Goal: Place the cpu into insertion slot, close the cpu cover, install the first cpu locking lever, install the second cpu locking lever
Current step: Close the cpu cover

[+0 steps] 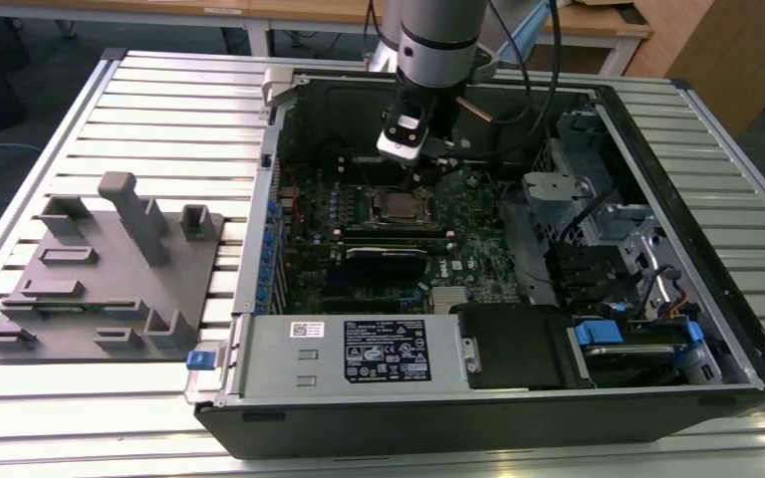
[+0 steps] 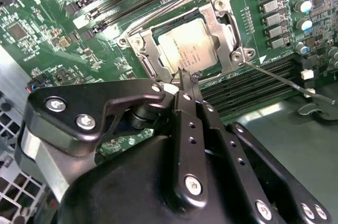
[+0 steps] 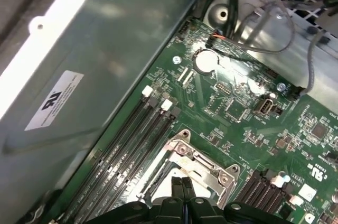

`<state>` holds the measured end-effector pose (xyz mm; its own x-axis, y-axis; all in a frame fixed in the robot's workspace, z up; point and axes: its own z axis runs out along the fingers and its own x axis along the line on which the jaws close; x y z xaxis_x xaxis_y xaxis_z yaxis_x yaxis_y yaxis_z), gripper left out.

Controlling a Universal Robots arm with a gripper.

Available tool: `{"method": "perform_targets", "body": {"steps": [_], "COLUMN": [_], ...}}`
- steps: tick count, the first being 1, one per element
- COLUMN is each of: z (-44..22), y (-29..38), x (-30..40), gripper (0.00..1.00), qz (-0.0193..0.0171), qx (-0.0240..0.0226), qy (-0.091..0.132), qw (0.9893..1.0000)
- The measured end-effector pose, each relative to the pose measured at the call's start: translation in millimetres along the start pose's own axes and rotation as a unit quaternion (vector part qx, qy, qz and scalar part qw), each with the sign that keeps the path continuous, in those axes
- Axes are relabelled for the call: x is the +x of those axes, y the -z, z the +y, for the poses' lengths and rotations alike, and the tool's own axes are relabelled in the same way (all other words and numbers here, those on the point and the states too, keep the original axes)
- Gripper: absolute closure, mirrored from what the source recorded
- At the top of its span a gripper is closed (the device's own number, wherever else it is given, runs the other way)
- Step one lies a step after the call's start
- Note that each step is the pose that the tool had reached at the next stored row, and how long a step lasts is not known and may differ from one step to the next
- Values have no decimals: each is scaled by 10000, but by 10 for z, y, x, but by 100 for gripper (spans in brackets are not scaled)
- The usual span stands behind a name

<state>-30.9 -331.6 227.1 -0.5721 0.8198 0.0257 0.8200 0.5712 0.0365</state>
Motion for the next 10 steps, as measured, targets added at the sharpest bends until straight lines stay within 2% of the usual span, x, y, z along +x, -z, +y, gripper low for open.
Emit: {"method": "perform_targets", "body": {"steps": [10], "z": [0], "y": [0], "x": [0], "gripper": [90], "qz": [15], "qx": [6], "qy": [331], "qw": [9995]}}
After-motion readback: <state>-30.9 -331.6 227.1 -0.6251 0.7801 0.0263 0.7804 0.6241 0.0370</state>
